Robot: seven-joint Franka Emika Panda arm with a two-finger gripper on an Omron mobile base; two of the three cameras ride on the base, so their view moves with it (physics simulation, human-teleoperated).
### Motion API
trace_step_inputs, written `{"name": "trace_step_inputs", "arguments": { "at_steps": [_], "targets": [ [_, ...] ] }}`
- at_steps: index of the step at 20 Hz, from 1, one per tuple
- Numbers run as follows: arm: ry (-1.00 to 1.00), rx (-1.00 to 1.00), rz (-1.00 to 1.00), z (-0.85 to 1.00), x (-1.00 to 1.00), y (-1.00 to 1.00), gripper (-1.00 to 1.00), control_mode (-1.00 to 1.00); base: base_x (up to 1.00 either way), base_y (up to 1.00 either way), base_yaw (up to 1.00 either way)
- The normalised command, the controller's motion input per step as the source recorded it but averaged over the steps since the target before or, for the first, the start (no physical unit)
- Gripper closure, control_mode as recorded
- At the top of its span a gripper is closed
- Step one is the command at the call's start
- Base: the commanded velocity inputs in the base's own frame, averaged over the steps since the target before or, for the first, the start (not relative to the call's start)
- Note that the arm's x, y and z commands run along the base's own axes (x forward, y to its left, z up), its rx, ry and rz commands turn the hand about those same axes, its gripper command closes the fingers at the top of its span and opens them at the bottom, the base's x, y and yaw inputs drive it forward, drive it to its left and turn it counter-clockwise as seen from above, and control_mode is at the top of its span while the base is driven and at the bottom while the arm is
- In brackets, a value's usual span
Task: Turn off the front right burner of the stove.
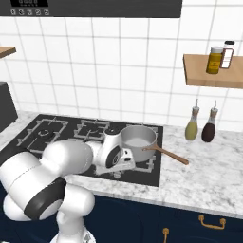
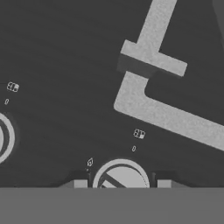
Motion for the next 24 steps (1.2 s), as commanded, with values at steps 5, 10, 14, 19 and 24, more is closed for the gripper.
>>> {"name": "trace_step_inputs", "arguments": {
  "at_steps": [5,10,14,19,24],
  "targets": [
    [-0.24,0.08,-0.46,0.0,-0.61,-0.19,1.0,-1.0,0.0,0.0,0.0],
    [-0.23,0.06,-0.66,0.0,-0.41,-0.01,1.0,-1.0,0.0,0.0,0.0],
    [-0.13,0.06,-0.75,0.0,-0.13,-0.06,1.0,-1.0,0.0,0.0,0.0],
    [-0.12,0.05,-0.79,0.0,-0.05,-0.02,1.0,-1.0,0.0,0.0,0.0],
    [-0.11,0.02,-0.85,0.0,0.0,0.0,1.0,-1.0,0.0,0.0,0.0]
  ]
}}
